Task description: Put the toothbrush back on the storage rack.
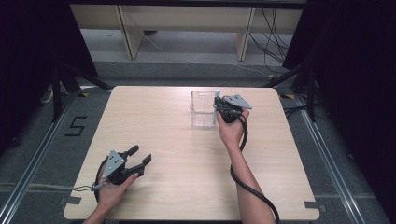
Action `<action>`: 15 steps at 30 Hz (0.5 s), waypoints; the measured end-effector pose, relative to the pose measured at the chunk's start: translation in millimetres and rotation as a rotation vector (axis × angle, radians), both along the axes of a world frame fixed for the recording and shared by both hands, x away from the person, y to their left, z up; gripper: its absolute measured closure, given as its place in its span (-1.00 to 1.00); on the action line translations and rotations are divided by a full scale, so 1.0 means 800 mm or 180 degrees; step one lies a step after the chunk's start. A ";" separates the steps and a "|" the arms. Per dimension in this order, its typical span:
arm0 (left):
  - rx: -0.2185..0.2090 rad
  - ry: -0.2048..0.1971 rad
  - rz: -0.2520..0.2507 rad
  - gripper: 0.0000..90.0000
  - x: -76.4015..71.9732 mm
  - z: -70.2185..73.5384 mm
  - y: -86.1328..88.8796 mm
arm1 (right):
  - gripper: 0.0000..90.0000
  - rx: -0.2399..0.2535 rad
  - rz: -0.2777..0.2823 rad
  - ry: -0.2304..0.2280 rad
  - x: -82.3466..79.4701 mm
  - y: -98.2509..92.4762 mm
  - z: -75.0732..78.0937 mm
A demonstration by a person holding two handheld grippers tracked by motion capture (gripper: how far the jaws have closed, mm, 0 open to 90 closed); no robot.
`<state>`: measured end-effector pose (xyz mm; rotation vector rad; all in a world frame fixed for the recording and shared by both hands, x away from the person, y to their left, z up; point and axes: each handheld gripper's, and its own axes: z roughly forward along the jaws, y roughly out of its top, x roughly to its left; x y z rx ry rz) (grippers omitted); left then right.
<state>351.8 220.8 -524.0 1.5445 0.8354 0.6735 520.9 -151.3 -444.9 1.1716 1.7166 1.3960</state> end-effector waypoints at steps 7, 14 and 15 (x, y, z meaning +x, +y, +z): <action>-0.0005 0.0001 0.0000 -0.27 0.000 0.000 0.000 | 0.90 0.0079 -0.0050 0.0057 -0.002 0.002 -0.005; -0.0006 0.0001 0.0001 -0.27 0.000 0.000 0.000 | 0.90 0.0055 -0.0063 0.0072 -0.002 0.001 -0.010; -0.0006 0.0001 0.0001 -0.27 0.000 0.000 0.000 | 0.90 0.0042 -0.0049 0.0047 -0.001 0.000 -0.010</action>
